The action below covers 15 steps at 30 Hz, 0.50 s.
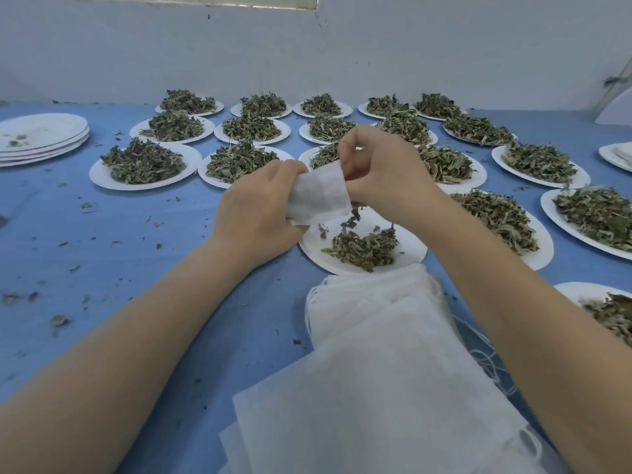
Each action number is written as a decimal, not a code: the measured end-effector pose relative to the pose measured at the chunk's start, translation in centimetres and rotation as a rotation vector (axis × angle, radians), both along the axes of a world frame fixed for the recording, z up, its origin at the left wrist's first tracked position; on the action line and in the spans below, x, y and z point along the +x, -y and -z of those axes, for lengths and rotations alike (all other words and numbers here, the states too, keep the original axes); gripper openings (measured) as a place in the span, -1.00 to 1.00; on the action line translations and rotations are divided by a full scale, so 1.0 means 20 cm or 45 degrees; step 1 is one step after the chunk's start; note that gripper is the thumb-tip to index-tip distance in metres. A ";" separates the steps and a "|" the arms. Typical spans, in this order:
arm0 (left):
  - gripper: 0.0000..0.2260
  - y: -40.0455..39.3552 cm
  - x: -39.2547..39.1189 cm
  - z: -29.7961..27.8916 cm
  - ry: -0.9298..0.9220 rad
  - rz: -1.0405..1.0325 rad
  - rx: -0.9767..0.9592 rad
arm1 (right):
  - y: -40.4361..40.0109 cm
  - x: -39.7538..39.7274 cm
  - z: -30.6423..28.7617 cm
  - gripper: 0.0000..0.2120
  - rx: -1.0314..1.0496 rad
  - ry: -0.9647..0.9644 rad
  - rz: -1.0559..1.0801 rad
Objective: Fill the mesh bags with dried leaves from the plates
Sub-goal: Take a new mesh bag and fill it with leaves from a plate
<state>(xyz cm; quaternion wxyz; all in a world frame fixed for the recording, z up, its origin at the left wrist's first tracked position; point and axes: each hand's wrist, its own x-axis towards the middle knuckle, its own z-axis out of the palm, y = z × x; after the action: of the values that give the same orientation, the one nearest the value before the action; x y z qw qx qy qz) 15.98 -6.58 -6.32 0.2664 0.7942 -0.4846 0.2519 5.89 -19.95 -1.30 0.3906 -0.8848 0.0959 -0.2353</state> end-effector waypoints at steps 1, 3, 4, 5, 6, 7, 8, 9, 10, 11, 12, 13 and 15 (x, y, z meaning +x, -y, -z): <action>-0.57 0.00 -0.01 0.00 0.028 0.005 0.020 | 0.00 0.01 0.01 -0.70 -0.023 -0.015 0.011; -0.58 0.00 -0.01 0.00 0.050 0.000 0.039 | 0.00 0.01 0.01 -0.69 -0.055 -0.091 -0.028; -0.57 0.00 -0.01 0.00 0.039 -0.012 0.037 | 0.00 0.00 -0.01 -0.72 -0.041 -0.114 -0.066; -0.57 0.00 0.00 0.00 0.016 -0.031 0.025 | 0.01 -0.01 -0.02 -0.77 0.004 -0.108 -0.100; -0.56 0.00 0.00 0.00 -0.012 -0.058 0.006 | 0.02 -0.02 -0.03 -0.83 0.062 -0.081 -0.123; -0.55 0.00 0.01 0.00 -0.039 -0.088 -0.018 | 0.04 -0.03 -0.03 -0.84 0.117 -0.043 -0.123; -0.55 0.00 0.01 0.00 -0.064 -0.116 -0.042 | 0.05 -0.04 -0.04 -0.82 0.161 -0.006 -0.103; -0.55 0.00 0.01 0.00 -0.087 -0.135 -0.064 | 0.07 -0.04 -0.04 -0.79 0.184 0.021 -0.071; -0.54 0.00 0.02 0.00 -0.111 -0.146 -0.084 | 0.09 -0.05 -0.05 -0.78 0.188 0.017 -0.040; -0.53 0.00 0.02 0.00 -0.133 -0.151 -0.104 | 0.10 -0.05 -0.05 -0.77 0.189 -0.027 -0.025; -0.52 0.00 0.02 -0.01 -0.152 -0.155 -0.121 | 0.10 -0.05 -0.05 -0.73 0.210 -0.104 -0.034; -0.51 0.00 0.03 -0.01 -0.165 -0.160 -0.135 | 0.10 -0.06 -0.05 -0.67 0.254 -0.191 -0.062; -0.52 0.00 0.03 -0.01 -0.170 -0.167 -0.149 | 0.08 -0.06 -0.04 -0.57 0.344 -0.301 -0.131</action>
<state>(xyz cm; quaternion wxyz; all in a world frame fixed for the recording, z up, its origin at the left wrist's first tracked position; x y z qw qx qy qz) 16.58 -6.53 -6.14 0.3269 0.8223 -0.3973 0.2431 4.77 -21.57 -0.56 0.5034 -0.8495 0.1266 -0.0945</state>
